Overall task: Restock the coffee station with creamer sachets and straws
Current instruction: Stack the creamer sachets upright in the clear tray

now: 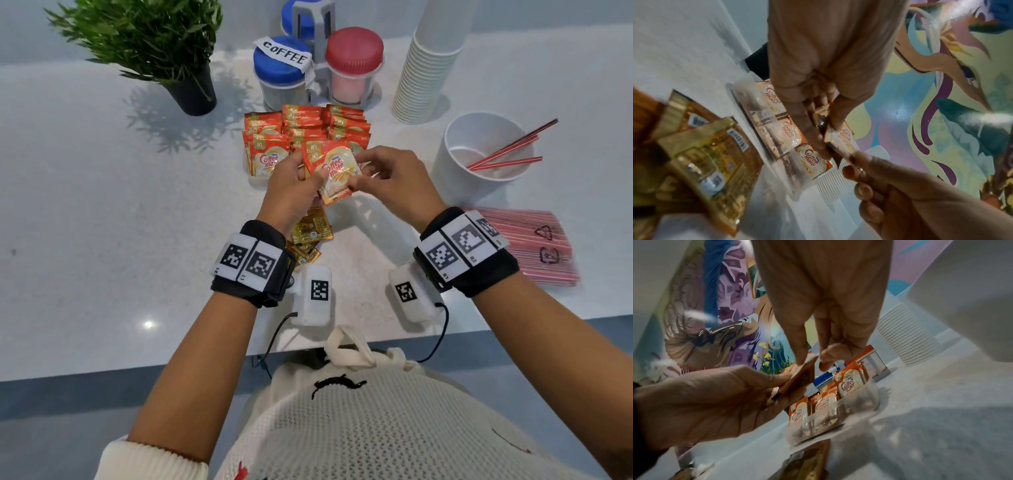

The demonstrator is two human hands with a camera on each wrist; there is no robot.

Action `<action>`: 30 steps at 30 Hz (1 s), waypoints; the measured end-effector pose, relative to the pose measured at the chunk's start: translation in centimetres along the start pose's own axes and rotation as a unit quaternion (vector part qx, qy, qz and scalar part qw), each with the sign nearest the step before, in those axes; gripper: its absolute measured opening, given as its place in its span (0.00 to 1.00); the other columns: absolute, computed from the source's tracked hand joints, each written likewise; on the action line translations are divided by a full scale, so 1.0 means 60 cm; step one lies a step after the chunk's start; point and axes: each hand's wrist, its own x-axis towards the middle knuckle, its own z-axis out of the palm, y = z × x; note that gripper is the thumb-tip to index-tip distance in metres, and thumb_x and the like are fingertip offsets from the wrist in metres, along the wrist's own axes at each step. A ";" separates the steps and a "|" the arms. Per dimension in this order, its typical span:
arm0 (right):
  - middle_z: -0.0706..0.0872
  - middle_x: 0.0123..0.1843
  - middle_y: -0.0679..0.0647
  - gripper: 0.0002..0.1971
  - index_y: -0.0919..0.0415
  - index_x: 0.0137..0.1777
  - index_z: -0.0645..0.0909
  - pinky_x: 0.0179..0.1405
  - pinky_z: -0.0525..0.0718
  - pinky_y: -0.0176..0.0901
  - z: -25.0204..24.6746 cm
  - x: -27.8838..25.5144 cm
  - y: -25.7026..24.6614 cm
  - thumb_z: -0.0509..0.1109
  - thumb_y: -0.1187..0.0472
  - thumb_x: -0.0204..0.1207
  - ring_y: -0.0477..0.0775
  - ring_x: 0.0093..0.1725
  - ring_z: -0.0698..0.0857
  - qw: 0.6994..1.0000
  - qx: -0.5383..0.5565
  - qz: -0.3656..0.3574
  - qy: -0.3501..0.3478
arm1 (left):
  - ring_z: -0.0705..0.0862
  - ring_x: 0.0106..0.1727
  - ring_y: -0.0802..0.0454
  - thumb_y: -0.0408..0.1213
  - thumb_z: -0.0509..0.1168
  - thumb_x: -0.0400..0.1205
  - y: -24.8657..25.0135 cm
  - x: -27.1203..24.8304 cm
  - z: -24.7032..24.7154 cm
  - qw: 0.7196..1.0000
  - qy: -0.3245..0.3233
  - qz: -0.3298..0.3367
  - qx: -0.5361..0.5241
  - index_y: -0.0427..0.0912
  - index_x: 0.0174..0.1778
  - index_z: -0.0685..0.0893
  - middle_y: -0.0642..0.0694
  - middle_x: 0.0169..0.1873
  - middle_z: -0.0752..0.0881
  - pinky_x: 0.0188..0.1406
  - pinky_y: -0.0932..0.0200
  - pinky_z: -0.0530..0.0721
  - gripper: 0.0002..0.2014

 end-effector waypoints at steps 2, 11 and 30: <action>0.80 0.31 0.52 0.11 0.63 0.55 0.83 0.31 0.76 0.34 0.004 0.007 -0.002 0.73 0.67 0.72 0.41 0.27 0.77 0.999 0.026 0.026 -0.015 | 0.87 0.56 0.44 0.31 0.59 0.84 0.003 0.006 0.005 1.000 -0.001 0.015 0.015 0.37 0.66 0.76 0.38 0.58 0.86 0.46 0.53 0.87 0.14; 0.82 0.30 0.58 0.09 0.65 0.51 0.73 0.25 0.84 0.38 0.018 0.031 -0.010 0.69 0.71 0.75 0.43 0.20 0.81 0.989 0.107 0.105 -0.004 | 0.84 0.58 0.43 0.26 0.59 0.82 -0.006 0.031 0.035 0.998 0.037 0.036 0.033 0.41 0.65 0.70 0.40 0.59 0.83 0.46 0.54 0.88 0.16; 0.87 0.50 0.61 0.08 0.68 0.52 0.82 0.50 0.77 0.42 0.005 0.094 0.003 0.66 0.68 0.75 0.58 0.47 0.82 0.981 -0.182 -0.022 0.062 | 0.82 0.56 0.42 0.27 0.64 0.78 -0.007 0.107 -0.007 0.941 -0.022 0.037 0.337 0.39 0.49 0.80 0.38 0.50 0.84 0.59 0.49 0.81 0.06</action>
